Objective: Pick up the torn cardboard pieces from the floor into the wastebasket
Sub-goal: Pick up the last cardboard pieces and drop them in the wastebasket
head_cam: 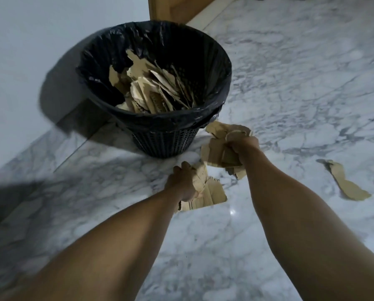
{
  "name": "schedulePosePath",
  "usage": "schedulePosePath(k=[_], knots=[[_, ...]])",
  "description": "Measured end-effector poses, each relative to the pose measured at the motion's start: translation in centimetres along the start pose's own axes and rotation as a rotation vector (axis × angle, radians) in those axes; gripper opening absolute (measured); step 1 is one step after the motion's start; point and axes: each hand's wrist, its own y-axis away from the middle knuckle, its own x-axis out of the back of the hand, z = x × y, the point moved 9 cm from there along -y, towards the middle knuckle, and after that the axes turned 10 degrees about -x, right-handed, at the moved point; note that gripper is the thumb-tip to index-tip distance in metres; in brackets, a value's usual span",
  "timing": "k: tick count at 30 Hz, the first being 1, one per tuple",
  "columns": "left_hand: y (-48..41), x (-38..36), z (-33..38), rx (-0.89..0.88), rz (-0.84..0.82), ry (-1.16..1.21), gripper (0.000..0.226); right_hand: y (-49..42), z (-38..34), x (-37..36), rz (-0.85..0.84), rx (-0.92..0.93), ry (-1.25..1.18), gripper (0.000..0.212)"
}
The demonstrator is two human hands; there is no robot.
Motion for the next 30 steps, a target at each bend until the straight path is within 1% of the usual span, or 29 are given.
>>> schedulePosePath(k=[2, 4, 5, 6, 7, 8, 9, 10, 11, 13, 15, 16, 18, 20, 21, 23, 24, 26, 28, 30], knots=[[0.1, 0.1, 0.7, -0.056, -0.004, -0.043, 0.069, 0.6, 2.4, 1.7, 0.049, -0.026, -0.018, 0.059], [0.6, 1.1, 1.4, -0.075, 0.031, -0.166, 0.060, 1.3, 5.4, 3.7, 0.087, -0.060, -0.023, 0.065], [0.9, 1.7, 1.3, -0.018, 0.095, -0.170, 0.060, 1.7, 6.9, 4.6, 0.101, -0.068, -0.025, 0.067], [1.8, 1.9, 1.3, 0.023, 0.117, -0.144, 0.061, 2.1, 8.4, 5.5, 0.116, -0.082, -0.033, 0.065], [2.8, 2.3, 1.8, 0.046, 0.159, -0.153, 0.058, 2.8, 9.7, 6.3, 0.133, -0.088, -0.056, 0.059], [3.8, 2.5, 2.2, 0.075, 0.204, -0.098, 0.055, 3.3, 10.9, 7.1, 0.138, -0.096, -0.068, 0.050], [4.7, 2.4, 2.8, 0.066, 0.201, -0.028, 0.061, 4.0, 11.6, 7.9, 0.152, -0.084, -0.071, 0.043], [5.6, 2.4, 3.6, 0.031, 0.195, -0.049, 0.073, 4.7, 11.9, 8.7, 0.166, -0.058, -0.063, 0.039], [6.3, 2.4, 4.5, 0.002, 0.160, -0.025, 0.079, 5.4, 11.7, 9.7, 0.186, -0.015, -0.051, 0.038], [7.4, 3.3, 6.6, -0.049, 0.138, 0.059, 0.081, 7.2, 9.8, 12.3, 0.242, 0.087, -0.015, 0.042], [8.3, 6.3, 10.9, -0.196, 0.193, 0.106, 0.078, 9.7, 6.3, 15.4, 0.287, 0.194, -0.032, 0.042], [9.0, 8.6, 13.7, -0.311, 0.242, 0.105, 0.074, 11.2, 4.2, 17.0, 0.300, 0.245, -0.075, 0.041], [10.7, 14.3, 18.7, -0.502, 0.348, 0.043, 0.071, 14.4, -0.6, 19.8, 0.342, 0.373, -0.135, 0.046], [12.5, 20.8, 22.0, -0.616, 0.434, -0.032, 0.072, 18.2, -5.6, 21.2, 0.380, 0.493, -0.143, 0.052], [13.1, 24.6, 22.7, -0.638, 0.487, -0.044, 0.073, 20.0, -8.0, 21.2, 0.379, 0.540, -0.151, 0.050], [14.8, 31.6, 21.9, -0.623, 0.607, -0.035, 0.077, 23.6, -12.3, 20.3, 0.371, 0.614, -0.191, 0.043], [15.4, 34.7, 20.2, -0.587, 0.677, -0.006, 0.078, 25.2, -14.3, 19.5, 0.366, 0.657, -0.216, 0.041], [15.8, 39.5, 14.8, -0.436, 0.818, 0.128, 0.078, 28.3, -17.4, 17.2, 0.358, 0.744, -0.252, 0.041], [15.5, 41.5, 8.2, -0.240, 0.919, 0.271, 0.076, 30.2, -19.1, 14.3, 0.329, 0.801, -0.304, 0.053], [14.6, 41.1, 3.0, -0.078, 0.939, 0.375, 0.076, 31.8, -20.2, 10.8, 0.295, 0.862, -0.307, 0.061]])
